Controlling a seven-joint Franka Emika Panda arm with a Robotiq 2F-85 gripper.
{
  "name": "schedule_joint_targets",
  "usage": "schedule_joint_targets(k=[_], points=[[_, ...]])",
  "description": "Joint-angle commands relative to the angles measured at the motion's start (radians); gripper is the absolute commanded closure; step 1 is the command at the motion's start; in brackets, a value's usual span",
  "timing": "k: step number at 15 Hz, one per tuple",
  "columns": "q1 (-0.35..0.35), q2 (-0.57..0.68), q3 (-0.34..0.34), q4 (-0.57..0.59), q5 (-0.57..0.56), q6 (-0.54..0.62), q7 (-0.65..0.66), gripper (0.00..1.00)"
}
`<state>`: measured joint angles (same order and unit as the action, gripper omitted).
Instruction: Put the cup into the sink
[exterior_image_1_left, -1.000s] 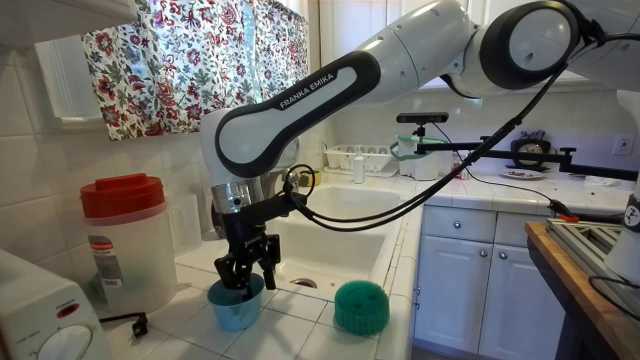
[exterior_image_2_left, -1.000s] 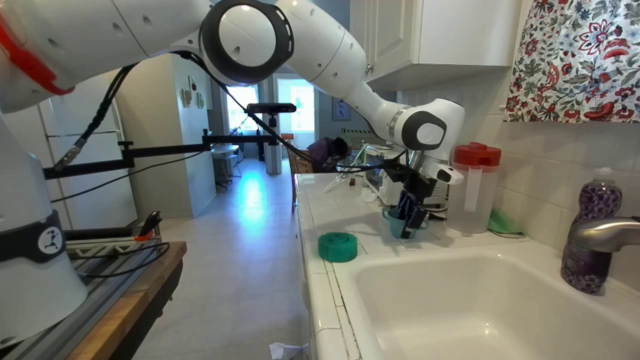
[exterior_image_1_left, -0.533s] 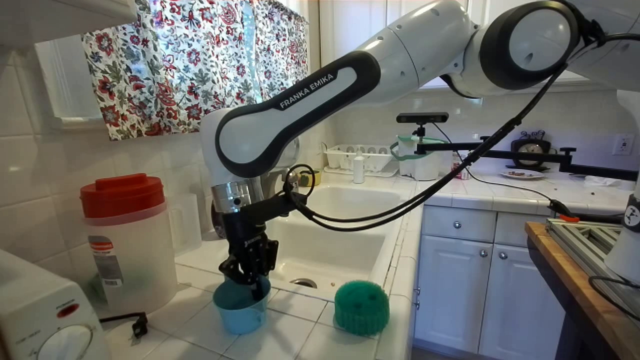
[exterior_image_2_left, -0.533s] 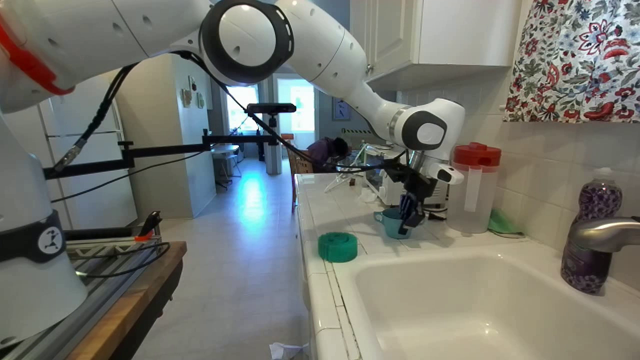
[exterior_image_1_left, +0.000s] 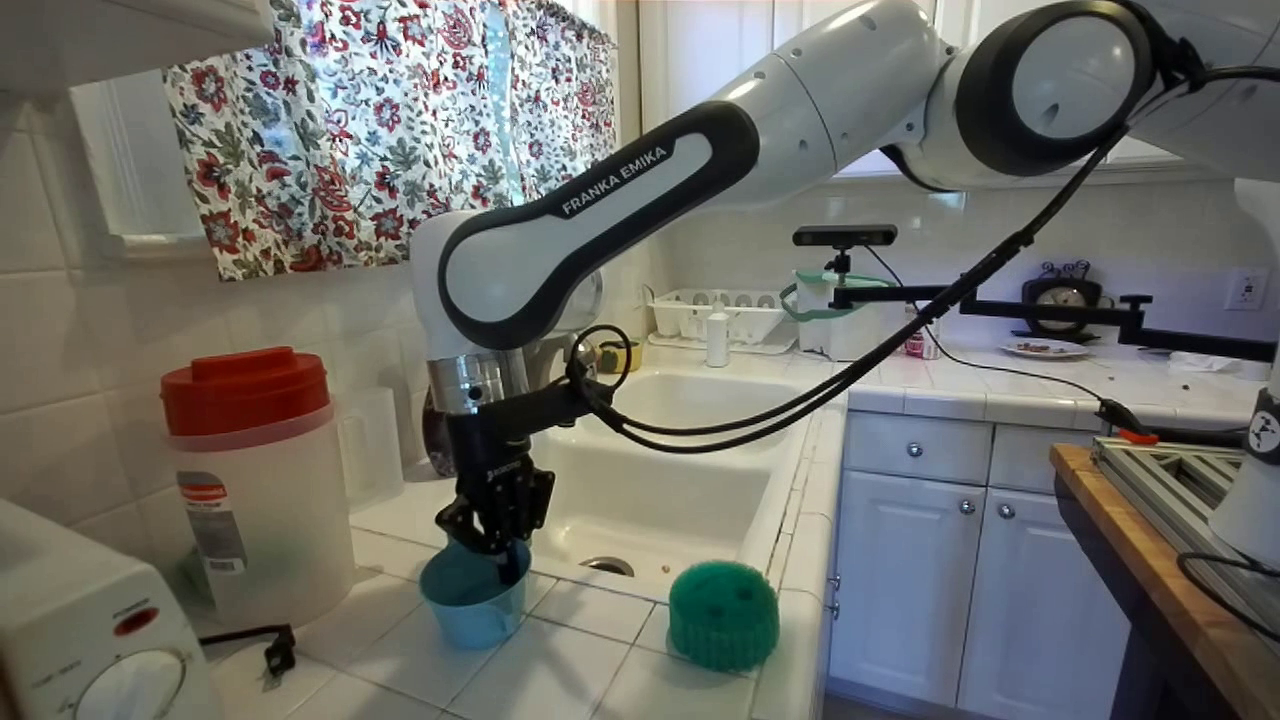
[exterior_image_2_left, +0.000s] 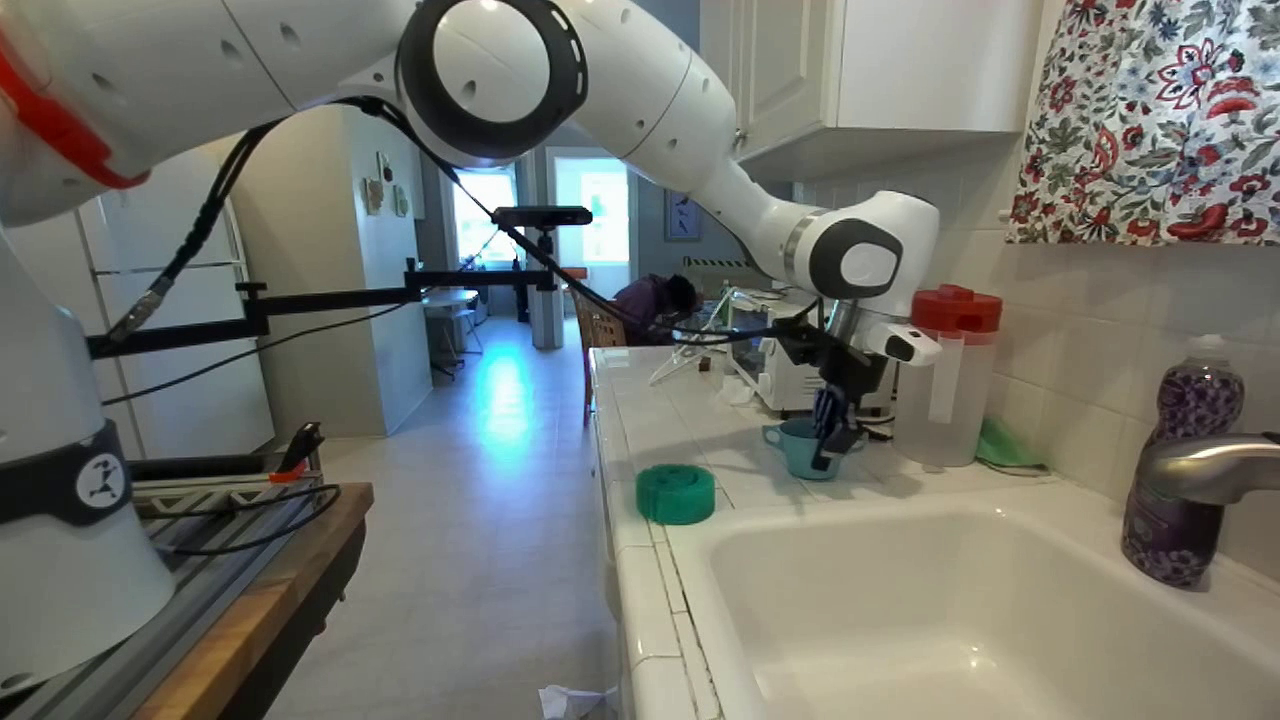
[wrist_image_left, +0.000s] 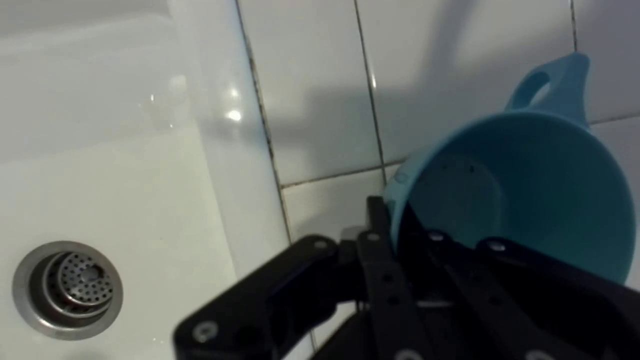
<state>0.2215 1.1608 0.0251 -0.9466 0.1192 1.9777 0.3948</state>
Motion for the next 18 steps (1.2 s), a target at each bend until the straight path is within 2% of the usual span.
schedule_joint_targets(k=[1,9,18], points=[[-0.025,-0.081,0.001,-0.151,0.045,0.12,0.056,0.98],[-0.095,-0.245,0.004,-0.511,0.191,0.454,0.146,0.98],[-0.121,-0.464,0.032,-0.968,0.388,0.79,0.164,0.98]])
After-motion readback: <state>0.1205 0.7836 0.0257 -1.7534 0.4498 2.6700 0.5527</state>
